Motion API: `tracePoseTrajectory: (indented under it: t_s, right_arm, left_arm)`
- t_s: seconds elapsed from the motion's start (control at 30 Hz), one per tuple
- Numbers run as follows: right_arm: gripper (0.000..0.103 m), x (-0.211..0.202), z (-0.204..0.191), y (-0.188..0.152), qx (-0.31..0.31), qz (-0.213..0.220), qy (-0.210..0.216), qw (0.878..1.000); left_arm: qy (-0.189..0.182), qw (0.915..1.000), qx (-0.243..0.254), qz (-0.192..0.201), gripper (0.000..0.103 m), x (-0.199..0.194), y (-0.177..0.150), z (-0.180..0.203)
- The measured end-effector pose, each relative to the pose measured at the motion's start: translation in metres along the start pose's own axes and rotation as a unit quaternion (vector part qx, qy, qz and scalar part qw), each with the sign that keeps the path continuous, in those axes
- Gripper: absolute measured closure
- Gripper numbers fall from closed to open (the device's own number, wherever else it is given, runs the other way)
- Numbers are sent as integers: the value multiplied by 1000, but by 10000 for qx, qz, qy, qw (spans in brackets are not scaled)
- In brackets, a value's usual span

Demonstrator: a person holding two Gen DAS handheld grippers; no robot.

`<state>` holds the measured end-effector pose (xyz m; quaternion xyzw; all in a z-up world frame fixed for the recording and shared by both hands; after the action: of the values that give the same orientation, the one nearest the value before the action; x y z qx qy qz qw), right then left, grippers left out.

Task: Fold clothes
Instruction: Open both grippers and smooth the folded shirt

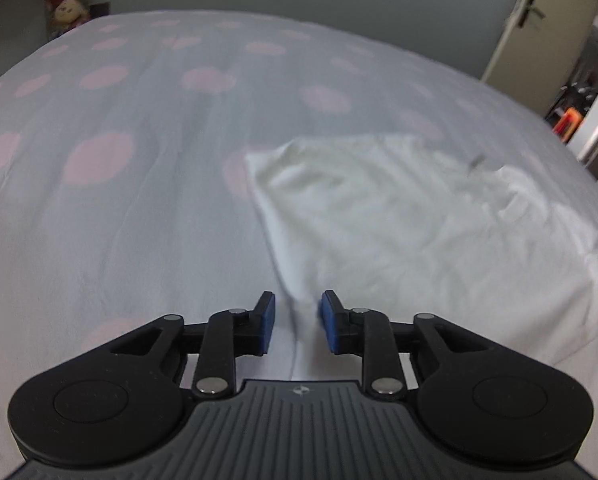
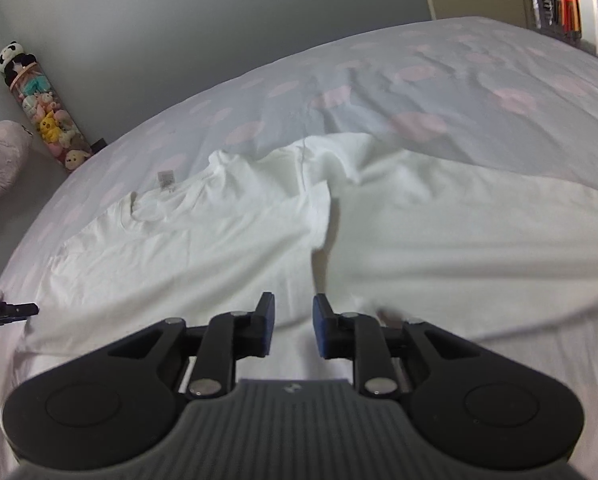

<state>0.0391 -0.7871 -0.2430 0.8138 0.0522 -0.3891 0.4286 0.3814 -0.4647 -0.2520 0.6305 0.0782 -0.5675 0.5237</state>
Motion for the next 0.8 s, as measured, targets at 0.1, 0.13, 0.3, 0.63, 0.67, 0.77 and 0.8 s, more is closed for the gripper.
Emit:
tracePoseTrajectory:
  t_s: [0.1,0.13,0.3,0.63,0.67,0.77,0.8]
  right_arm:
    - [79,-21,18,-11,109,64,-282,9995]
    - [79,-28,26,-13,166,81,-366,9992]
    - [79,-68,78,-13,412,141,-811,9958]
    - [77,-155,240,38,1349,374,-1905,9717]
    - [77,-160,256,44,1485,355,-1950,9688]
    - [77,-169,301,60,1893,298,-2132,9580]
    - [77,-171,314,65,1983,292,-2201,9546]
  left_arm:
    - [149,9999,-11,58,86,-1,-6,-6]
    - [235,9997,-12,66,86,-4,-7,-7]
    - [980,9951,126,-16,100,-16,-15,-21]
    - [1050,9944,-59,140,98,-63,-33,-7]
    - [1036,9945,-87,133,98,-66,-35,-5]
    - [990,9950,-79,95,98,-70,-39,5]
    - [980,9951,-67,80,98,-72,-41,8]
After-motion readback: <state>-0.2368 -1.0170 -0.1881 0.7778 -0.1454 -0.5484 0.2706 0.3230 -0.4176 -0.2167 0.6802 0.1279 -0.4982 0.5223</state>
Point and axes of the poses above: each gripper's, at about its wrist camera, not at the fingertips, and x roughly the way its jaws point, z to its right, y to its top, the point moved 9 cm from there along x, roughly the way its jaws point, and after that the axes turned 2 degrees about -z, right-handed, at the moved point
